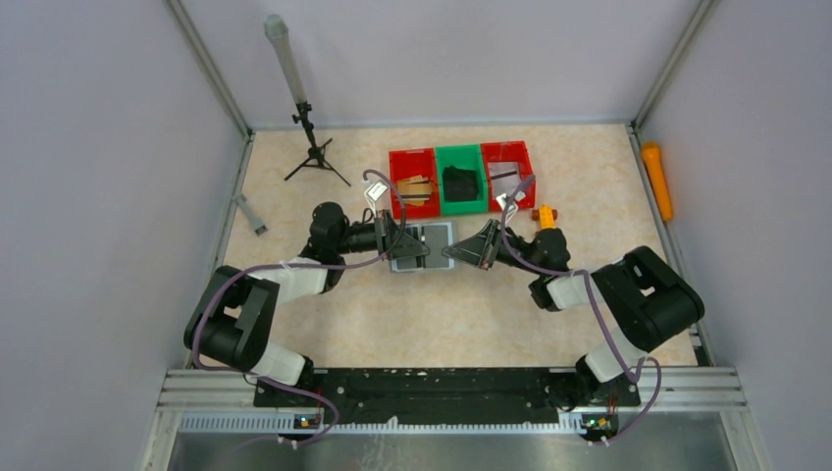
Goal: Take the credit cards out of the card holder
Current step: Remove the credit card from the card holder.
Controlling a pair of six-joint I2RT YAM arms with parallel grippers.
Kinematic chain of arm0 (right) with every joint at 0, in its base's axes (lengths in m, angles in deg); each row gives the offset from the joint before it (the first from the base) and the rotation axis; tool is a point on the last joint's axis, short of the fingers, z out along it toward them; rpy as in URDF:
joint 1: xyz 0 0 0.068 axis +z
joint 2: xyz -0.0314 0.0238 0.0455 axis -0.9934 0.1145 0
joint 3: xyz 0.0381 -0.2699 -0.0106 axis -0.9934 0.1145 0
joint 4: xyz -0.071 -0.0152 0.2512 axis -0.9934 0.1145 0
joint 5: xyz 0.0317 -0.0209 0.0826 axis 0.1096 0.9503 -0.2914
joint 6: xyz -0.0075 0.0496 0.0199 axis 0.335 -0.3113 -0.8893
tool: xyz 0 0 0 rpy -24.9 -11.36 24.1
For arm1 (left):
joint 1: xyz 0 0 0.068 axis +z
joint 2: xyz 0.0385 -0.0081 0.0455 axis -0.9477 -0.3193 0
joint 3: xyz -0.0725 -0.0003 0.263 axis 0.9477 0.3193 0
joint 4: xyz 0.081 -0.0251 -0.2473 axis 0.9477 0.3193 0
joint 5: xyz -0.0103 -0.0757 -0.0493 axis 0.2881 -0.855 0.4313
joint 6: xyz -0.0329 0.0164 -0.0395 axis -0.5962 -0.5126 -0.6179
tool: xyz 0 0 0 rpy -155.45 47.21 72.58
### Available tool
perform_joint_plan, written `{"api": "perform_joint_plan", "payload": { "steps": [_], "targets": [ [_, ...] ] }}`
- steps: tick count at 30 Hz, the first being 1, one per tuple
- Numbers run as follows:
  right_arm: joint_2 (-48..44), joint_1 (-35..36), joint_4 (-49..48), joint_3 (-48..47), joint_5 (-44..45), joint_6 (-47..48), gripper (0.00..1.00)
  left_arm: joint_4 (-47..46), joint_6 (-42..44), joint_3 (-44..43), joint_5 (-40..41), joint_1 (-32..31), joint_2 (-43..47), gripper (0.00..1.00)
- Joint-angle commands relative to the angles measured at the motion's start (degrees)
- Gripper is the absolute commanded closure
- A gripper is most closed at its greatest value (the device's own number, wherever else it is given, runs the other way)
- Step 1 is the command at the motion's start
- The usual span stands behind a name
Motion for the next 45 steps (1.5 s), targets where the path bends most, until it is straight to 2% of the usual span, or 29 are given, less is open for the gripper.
{"api": "perform_joint_plan", "payload": {
  "steps": [1,24,25,27,29,33,37,45],
  "targets": [
    [-0.3,-2.4,-7.4,0.9,-0.3,-0.7,1.00,-2.8,0.4,1.0,0.9,2.0,0.4,1.00],
    [1.2,-3.1,-10.8,1.1,-0.9,-2.6,1.00,-5.3,-1.3,1.5,0.4,2.5,-0.2,1.00],
    [1.2,-3.1,-10.9,1.1,-1.0,-2.7,1.00,-5.6,-1.5,1.5,0.4,2.6,-0.3,0.99],
    [1.3,-3.1,-10.9,1.0,-1.0,-2.9,1.00,-6.4,-1.8,1.7,0.3,2.4,-0.3,0.85],
    [1.6,-3.1,-11.0,0.9,-1.0,-3.0,1.00,-6.6,-1.8,1.8,0.3,2.2,-0.2,0.76],
    [3.4,-3.1,-13.5,0.6,-1.9,-4.8,1.00,-6.7,-1.7,1.4,0.0,1.7,-0.7,0.66],
    [5.1,-3.0,-16.1,0.1,-2.6,-6.4,1.00,-7.1,-2.2,0.9,-0.4,1.0,-1.8,0.64],
    [5.2,-2.2,-16.0,-0.3,-3.0,-6.1,1.00,-7.4,-2.8,0.0,-0.6,0.2,-3.7,0.66]
  ]
}}
